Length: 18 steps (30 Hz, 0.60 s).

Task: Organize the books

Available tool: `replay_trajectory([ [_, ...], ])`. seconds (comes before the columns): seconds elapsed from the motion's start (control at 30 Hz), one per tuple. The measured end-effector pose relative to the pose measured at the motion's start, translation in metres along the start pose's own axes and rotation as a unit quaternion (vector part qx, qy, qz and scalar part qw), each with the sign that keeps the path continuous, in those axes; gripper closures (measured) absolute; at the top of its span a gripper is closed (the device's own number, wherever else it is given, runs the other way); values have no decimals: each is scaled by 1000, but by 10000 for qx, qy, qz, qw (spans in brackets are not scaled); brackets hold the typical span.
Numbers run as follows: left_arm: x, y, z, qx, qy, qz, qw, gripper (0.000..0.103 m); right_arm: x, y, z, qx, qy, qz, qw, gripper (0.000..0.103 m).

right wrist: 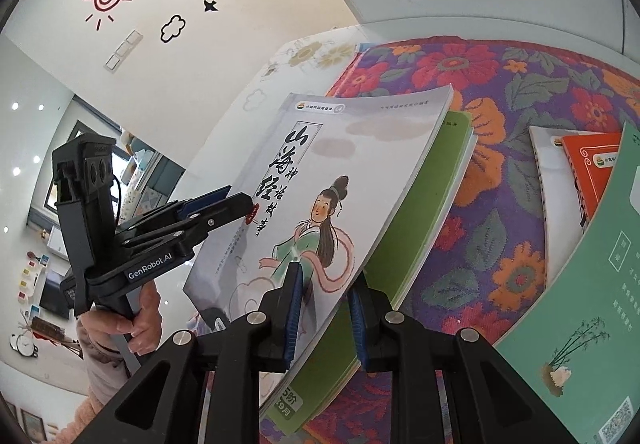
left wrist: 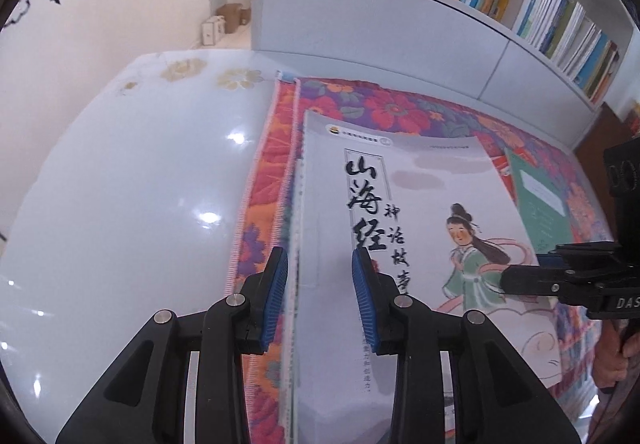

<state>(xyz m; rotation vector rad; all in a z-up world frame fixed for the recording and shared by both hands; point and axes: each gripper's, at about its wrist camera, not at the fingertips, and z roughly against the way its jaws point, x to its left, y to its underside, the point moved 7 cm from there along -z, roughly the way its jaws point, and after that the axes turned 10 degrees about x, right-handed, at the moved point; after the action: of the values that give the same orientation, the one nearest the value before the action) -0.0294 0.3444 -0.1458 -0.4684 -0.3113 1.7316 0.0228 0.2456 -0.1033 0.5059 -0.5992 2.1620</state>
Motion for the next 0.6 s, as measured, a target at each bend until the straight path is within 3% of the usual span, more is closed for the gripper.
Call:
replay_trajectory([
  [0.13,5,1,6,-62,-239,113,9996,72,0,0,0,62,86,-106,9999,79],
  [0.33,8,7,11,-5,-295,297,9991,72,0,5,1,185,31,-257,9995,75],
  [0.6,-12,10,35,-218,-288,258,9990,72,-22,16,15,102,128,-599,9981,72],
])
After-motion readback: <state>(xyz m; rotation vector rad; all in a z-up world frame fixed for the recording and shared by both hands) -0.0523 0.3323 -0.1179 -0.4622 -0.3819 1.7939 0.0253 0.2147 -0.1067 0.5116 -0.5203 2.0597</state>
